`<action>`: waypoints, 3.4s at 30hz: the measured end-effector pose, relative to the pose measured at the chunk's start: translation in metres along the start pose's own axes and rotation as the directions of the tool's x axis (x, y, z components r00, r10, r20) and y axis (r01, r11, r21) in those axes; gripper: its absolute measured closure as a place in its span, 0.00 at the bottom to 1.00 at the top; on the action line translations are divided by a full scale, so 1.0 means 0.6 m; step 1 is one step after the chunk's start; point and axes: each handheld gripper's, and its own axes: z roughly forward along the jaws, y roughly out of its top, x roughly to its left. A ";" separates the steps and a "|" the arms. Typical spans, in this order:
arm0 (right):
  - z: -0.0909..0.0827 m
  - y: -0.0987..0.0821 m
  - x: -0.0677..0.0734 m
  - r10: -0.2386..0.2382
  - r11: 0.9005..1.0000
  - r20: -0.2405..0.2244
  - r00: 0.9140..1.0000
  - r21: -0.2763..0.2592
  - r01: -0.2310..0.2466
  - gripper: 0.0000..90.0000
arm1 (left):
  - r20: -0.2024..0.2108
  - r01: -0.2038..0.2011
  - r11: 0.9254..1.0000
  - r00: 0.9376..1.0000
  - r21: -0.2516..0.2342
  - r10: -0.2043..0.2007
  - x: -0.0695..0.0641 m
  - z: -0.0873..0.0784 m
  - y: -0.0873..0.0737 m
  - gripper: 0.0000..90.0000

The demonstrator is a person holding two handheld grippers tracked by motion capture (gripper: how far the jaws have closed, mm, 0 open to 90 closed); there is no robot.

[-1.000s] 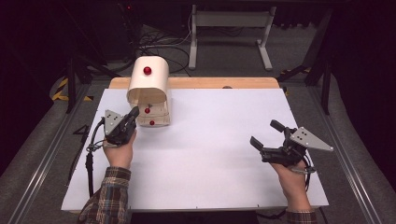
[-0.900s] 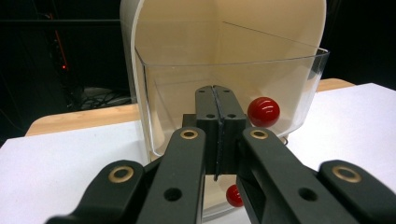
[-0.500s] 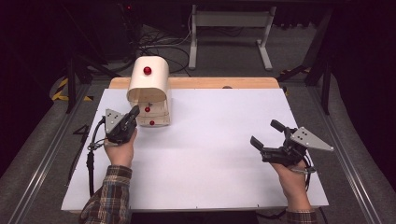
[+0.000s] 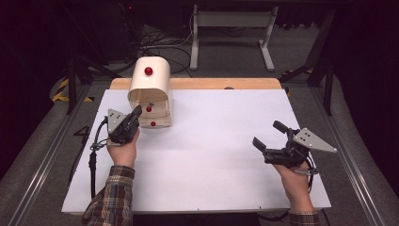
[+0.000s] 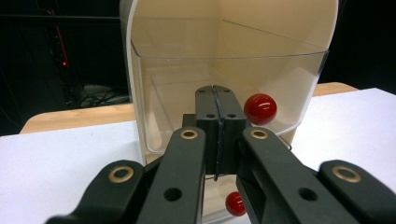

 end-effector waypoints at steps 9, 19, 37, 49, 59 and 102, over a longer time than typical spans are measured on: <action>0.000 0.000 0.001 -0.002 1.000 -0.002 1.000 0.002 0.002 0.00 | 0.000 -0.010 1.000 1.000 -0.006 0.010 -0.003 -0.006 -0.001 1.00; 0.000 0.001 0.002 -0.002 1.000 0.000 1.000 0.001 0.002 0.00 | 0.012 -0.020 0.999 1.000 -0.038 0.020 -0.004 -0.026 0.007 0.94; -0.003 0.003 0.003 -0.005 1.000 0.006 1.000 -0.005 0.005 0.00 | 0.067 -0.062 0.996 0.996 -0.067 0.067 -0.019 -0.069 0.020 0.72; -0.003 0.004 0.002 -0.007 1.000 0.010 1.000 -0.006 0.007 0.00 | 0.080 -0.051 0.996 0.995 -0.071 0.057 -0.018 -0.092 0.026 0.55; -0.004 0.004 0.002 -0.006 1.000 0.011 1.000 -0.007 0.006 0.00 | 0.088 -0.053 0.997 0.994 -0.062 0.058 -0.021 -0.107 0.024 0.41; -0.006 0.006 0.004 -0.010 1.000 0.009 1.000 -0.010 0.010 0.00 | 0.149 -0.068 0.993 0.985 -0.096 0.082 -0.022 -0.157 0.036 0.12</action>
